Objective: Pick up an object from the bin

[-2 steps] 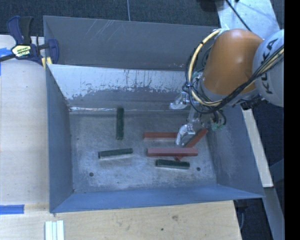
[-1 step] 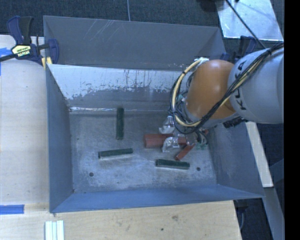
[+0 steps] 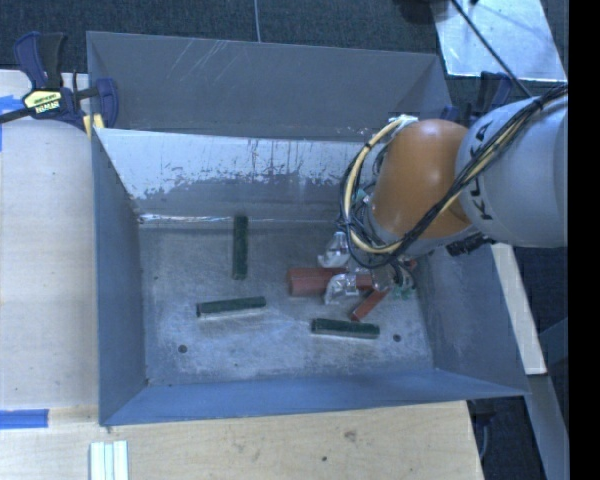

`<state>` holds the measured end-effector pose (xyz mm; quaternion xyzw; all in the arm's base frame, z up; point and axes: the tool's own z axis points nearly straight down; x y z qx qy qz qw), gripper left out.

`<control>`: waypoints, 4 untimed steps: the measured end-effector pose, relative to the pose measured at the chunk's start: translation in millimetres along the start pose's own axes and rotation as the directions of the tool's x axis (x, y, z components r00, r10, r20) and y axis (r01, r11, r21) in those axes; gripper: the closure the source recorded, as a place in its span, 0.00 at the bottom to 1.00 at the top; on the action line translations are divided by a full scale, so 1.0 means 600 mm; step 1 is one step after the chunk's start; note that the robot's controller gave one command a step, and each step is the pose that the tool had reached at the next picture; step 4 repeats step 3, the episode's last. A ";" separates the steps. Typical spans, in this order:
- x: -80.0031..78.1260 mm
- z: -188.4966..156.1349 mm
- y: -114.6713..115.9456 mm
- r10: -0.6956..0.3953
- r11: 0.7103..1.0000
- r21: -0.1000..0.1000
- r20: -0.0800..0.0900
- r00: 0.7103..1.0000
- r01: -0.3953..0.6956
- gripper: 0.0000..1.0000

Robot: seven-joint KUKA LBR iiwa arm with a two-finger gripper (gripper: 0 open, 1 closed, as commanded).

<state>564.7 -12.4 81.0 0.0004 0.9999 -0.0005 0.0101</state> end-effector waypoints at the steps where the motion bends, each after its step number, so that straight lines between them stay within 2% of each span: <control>1: 0.030 -0.197 -0.019 -0.011 1.000 -0.001 -0.018 1.000 0.011 1.00; 2: 0.031 -0.197 -0.019 -0.011 1.000 -0.001 -0.018 1.000 0.011 1.00; 3: 0.012 -0.247 -0.031 -0.104 0.995 -0.004 -0.022 0.994 0.104 1.00; 4: 0.012 -0.247 -0.031 -0.104 0.995 -0.004 -0.022 0.994 0.104 1.00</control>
Offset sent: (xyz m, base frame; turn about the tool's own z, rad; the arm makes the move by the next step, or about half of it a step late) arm 0.0000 0.0000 0.0000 0.0000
